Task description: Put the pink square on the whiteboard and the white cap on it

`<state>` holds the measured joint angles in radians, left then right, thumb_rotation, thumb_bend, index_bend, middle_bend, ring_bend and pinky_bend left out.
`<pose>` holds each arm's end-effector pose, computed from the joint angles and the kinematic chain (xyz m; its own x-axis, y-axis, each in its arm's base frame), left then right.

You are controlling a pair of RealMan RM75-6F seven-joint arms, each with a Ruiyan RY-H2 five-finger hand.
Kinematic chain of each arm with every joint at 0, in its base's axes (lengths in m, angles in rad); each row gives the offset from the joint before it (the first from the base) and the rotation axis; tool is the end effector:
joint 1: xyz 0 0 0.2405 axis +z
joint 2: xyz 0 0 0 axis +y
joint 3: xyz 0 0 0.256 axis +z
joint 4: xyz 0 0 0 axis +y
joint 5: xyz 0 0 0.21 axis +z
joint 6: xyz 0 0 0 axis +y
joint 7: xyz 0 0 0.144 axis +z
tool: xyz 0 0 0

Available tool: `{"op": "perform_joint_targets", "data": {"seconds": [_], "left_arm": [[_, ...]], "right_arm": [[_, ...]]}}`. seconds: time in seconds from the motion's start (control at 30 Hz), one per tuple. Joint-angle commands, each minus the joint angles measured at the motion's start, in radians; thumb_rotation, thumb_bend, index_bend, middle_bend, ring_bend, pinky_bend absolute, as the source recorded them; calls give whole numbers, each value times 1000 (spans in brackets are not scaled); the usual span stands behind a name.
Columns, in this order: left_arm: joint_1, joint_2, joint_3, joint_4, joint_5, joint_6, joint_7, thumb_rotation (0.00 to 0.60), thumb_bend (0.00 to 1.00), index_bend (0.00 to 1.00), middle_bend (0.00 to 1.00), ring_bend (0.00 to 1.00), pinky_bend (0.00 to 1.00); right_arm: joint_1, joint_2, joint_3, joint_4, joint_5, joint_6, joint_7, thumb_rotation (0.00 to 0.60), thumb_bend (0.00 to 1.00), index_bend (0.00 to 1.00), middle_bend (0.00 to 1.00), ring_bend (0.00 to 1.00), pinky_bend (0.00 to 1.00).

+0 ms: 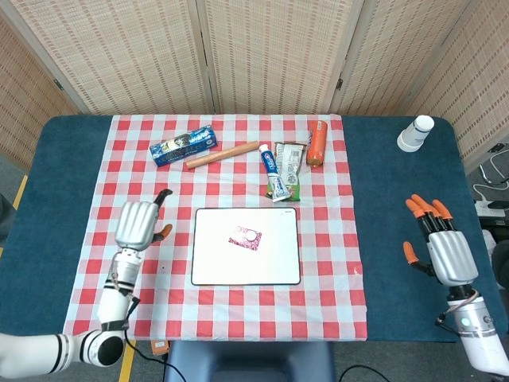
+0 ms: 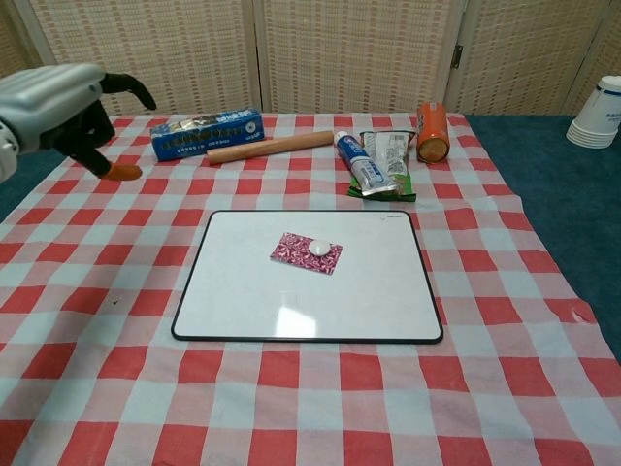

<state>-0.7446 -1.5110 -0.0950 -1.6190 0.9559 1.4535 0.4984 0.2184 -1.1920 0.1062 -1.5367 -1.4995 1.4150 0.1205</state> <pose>-0.1564 0.3320 0.0420 0.4379 -0.0310 0.8985 0.8884 -0.1381 -0.4378 -0.2905 -0.2342 0.1416 0.2793 0.0211 0.9600 -0.9513 -0.1294 0.2797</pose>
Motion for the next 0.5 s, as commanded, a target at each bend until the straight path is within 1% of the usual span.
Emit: {"op": "perform_joint_targets", "data": {"seconds": [0.03, 0.13, 0.23, 0.37, 0.5], "left_arm": [[80, 11, 39, 33, 60, 63, -64, 600, 245, 261, 920, 1000, 1000], [161, 14, 48, 67, 92, 121, -151, 600, 244, 251, 913, 1000, 1000], [219, 26, 47, 94, 107, 146, -221, 600, 244, 252, 912, 1000, 1000], [272, 44, 37, 126, 116, 141, -272, 600, 244, 257, 914, 1000, 1000], [297, 44, 18, 146, 124, 127, -290, 600, 245, 254, 914, 1000, 1000]], "right_arm": [[-3, -17, 7, 4, 6, 14, -21, 600, 409, 0, 0, 0, 0], [-6, -29, 11, 7, 0, 34, -38, 600, 403, 0, 0, 0, 0], [-6, -34, 9, 11, -6, 36, -42, 600, 403, 0, 0, 0, 0], [1, -34, 6, 18, -2, 15, -45, 600, 403, 0, 0, 0, 0], [6, -31, 2, 16, -7, 4, -49, 600, 403, 0, 0, 0, 0]]}}
